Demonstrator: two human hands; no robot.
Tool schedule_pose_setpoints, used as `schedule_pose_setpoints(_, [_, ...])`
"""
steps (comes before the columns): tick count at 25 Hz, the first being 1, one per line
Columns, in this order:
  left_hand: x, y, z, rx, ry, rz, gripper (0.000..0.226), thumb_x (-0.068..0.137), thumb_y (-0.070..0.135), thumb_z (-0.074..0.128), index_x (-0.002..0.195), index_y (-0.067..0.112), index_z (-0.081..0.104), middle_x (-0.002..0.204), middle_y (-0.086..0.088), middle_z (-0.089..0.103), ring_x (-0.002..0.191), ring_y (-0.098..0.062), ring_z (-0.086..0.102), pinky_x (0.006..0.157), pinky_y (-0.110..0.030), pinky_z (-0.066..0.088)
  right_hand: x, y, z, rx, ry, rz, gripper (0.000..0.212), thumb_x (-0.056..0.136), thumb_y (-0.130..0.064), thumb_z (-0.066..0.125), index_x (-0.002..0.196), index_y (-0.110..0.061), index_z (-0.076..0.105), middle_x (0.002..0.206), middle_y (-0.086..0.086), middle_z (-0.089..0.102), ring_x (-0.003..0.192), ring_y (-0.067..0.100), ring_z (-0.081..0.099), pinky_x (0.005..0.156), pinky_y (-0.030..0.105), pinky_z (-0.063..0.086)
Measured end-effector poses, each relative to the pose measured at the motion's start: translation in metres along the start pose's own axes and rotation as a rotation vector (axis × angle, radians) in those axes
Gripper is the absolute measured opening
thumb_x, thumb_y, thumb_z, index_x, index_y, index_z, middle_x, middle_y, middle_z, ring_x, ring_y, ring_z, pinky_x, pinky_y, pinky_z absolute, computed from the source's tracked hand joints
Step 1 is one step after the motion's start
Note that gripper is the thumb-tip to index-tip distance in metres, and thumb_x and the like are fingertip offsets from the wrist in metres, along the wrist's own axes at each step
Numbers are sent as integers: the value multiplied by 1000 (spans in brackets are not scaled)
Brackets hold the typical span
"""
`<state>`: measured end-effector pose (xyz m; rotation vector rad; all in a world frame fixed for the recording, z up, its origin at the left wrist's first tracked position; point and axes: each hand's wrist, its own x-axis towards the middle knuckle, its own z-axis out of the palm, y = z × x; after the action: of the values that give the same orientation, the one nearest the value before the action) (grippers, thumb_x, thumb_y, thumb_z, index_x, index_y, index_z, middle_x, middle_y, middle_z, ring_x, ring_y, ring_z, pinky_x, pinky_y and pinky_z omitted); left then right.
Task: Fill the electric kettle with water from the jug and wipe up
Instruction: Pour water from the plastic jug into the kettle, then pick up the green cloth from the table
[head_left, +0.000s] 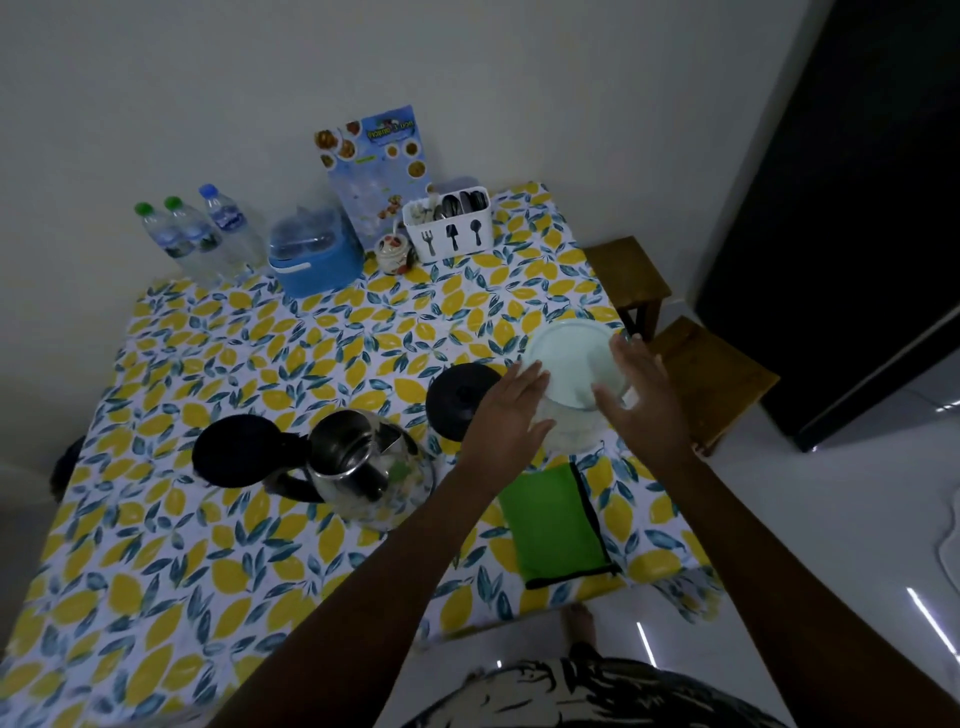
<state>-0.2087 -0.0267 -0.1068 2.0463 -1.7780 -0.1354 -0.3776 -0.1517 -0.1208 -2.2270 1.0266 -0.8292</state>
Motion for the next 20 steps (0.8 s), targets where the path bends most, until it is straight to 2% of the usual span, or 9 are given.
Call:
schedule_pose_setpoints(3, [-40, -23, -20, -41, 150, -100, 53, 93, 25, 62, 141, 8, 48, 149, -10, 47, 143, -29, 35, 115, -40, 30, -27, -42, 28, -97, -102, -187, 80, 88, -36, 70, 152, -6, 33, 159, 5, 32, 150, 19, 17, 122, 42, 10])
schedule_pose_setpoints(7, [-102, -67, -61, -1, 232, -234, 45, 95, 25, 59, 138, 11, 52, 147, -8, 49, 141, -27, 38, 115, -44, 36, -56, -93, 84, -79, -331, -207, 97, 85, -47, 71, 157, -12, 16, 160, -9, 5, 150, 10, 0, 124, 41, 8])
schedule_pose_setpoints(10, [-152, -108, -97, 148, 396, -386, 45, 95, 24, 59, 137, 10, 53, 150, -11, 43, 144, -32, 31, 116, -51, 32, -72, -128, 128, -75, -482, -201, 106, 84, -52, 69, 158, -16, 3, 160, -12, -7, 149, 8, -9, 124, 41, 8])
schedule_pose_setpoints(12, [-178, -130, -119, 202, 533, -596, 59, 93, 31, 57, 145, 10, 39, 158, -15, 25, 148, -34, 17, 118, -48, 22, -78, -146, 151, -34, -525, -151, 109, 83, -50, 71, 158, -15, -1, 164, -7, -6, 148, 7, -10, 124, 41, 11])
schedule_pose_setpoints(13, [-189, -138, -127, 147, 568, -711, 69, 93, 35, 56, 150, 10, 28, 161, -16, 15, 149, -34, 10, 119, -46, 19, -79, -152, 160, 1, -534, -113, 110, 83, -48, 73, 158, -15, -1, 166, -3, -5, 149, 7, -8, 124, 40, 14])
schedule_pose_setpoints(15, [-202, -152, -140, -180, 548, -830, 83, 94, 39, 57, 155, 10, 10, 163, -13, 8, 151, -30, 10, 119, -43, 19, -83, -165, 175, 77, -546, -22, 111, 83, -41, 76, 158, -16, -3, 167, 1, -1, 152, 13, 2, 121, 36, 23])
schedule_pose_setpoints(17, [-203, -161, -147, -408, 487, -715, 81, 95, 33, 59, 155, 14, 10, 161, -9, 23, 144, -25, 33, 112, -40, 36, -85, -173, 183, 174, -532, 108, 111, 82, -36, 78, 158, -21, -1, 167, 2, 10, 151, 19, 18, 111, 30, 30])
schedule_pose_setpoints(18, [-200, -162, -150, -378, 464, -620, 78, 95, 29, 61, 155, 18, 13, 158, -7, 32, 135, -20, 45, 104, -36, 45, -85, -175, 185, 214, -506, 163, 109, 82, -34, 79, 158, -23, 2, 166, 3, 16, 149, 20, 24, 108, 31, 33])
schedule_pose_setpoints(20, [-188, -160, -153, -306, 360, -437, 74, 93, 23, 62, 153, 28, 19, 154, -3, 39, 128, -17, 51, 96, -34, 50, -87, -175, 186, 255, -449, 209, 103, 82, -28, 79, 158, -22, 10, 164, 4, 24, 147, 23, 30, 108, 35, 36])
